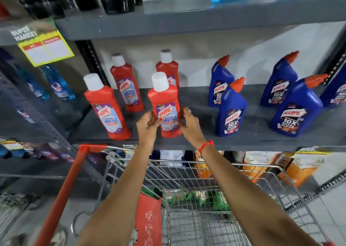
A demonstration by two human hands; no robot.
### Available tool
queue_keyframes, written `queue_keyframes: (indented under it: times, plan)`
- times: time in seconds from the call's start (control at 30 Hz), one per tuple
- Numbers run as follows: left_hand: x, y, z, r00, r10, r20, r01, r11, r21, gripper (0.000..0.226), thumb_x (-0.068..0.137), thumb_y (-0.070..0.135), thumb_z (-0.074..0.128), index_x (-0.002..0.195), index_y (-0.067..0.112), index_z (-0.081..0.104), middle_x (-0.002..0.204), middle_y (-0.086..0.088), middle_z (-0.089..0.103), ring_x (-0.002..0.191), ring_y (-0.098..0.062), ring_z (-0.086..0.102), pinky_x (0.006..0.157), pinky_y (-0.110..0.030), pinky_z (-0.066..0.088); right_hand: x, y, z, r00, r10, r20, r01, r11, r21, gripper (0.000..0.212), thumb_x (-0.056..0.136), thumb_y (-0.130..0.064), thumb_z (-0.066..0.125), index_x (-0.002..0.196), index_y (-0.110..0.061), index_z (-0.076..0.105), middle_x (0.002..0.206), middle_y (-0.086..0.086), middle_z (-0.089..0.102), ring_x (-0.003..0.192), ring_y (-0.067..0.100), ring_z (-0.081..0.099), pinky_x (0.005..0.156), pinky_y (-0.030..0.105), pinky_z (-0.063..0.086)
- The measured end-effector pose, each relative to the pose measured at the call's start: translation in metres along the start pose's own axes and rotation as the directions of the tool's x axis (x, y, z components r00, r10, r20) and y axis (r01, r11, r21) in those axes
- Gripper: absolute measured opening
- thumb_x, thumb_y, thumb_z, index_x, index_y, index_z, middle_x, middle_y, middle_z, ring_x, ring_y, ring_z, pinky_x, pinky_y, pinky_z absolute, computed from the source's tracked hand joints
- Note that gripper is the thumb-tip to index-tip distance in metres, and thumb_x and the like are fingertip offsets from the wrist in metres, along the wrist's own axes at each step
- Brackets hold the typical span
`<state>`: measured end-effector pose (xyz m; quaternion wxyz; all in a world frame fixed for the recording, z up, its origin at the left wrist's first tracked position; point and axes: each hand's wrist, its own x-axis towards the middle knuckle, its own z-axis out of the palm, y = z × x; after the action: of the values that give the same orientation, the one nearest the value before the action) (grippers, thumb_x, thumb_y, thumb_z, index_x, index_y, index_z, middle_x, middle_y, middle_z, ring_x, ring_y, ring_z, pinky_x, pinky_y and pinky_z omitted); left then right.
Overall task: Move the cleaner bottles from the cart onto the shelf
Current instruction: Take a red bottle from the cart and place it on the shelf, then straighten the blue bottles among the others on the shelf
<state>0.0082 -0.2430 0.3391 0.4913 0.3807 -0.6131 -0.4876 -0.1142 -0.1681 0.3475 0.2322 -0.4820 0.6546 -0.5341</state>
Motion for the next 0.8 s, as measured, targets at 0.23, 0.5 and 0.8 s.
queue_keyframes:
  times: [0.23, 0.5, 0.8]
  plan:
    - [-0.003, -0.002, 0.011, 0.996, 0.031, -0.078, -0.028, 0.999, 0.038, 0.034, 0.070, -0.006, 0.068, 0.101, -0.003, 0.056, 0.095, -0.007, 0.062, 0.064, 0.012, 0.060, 0.061, -0.006, 0.050, 0.008, 0.010, -0.003, 0.998, 0.052, 0.039, -0.052, 0.999, -0.001, 0.038, 0.087, 0.006, 0.046, 0.123, -0.006, 0.045, 0.123, 0.016, 0.060, 0.101, 0.012, 0.055, 0.097, 0.031, 0.047]
    - [-0.020, -0.001, 0.018, 0.983, 0.037, -0.180, -0.043, 0.999, -0.029, 0.045, 0.074, -0.007, 0.064, 0.117, -0.004, 0.050, 0.121, -0.022, 0.057, 0.109, -0.028, 0.057, 0.084, -0.015, 0.050, 0.003, 0.003, -0.004, 0.996, 0.044, 0.073, -0.050, 0.995, 0.081, 0.050, 0.090, 0.002, 0.047, 0.136, -0.009, 0.033, 0.134, 0.016, 0.052, 0.119, 0.022, 0.052, 0.102, 0.030, 0.042]
    - [-0.059, -0.001, 0.070, 0.840, 0.146, -0.523, -0.178, 0.984, -0.011, 0.031, 0.079, 0.007, 0.061, 0.110, 0.007, 0.056, 0.105, -0.012, 0.054, 0.090, -0.008, 0.053, 0.078, -0.016, 0.047, -0.051, 0.038, -0.038, 0.997, 0.066, 0.036, -0.067, 0.997, 0.042, 0.055, 0.086, 0.010, 0.043, 0.137, -0.006, 0.034, 0.141, 0.017, 0.045, 0.132, 0.025, 0.042, 0.111, 0.032, 0.034]
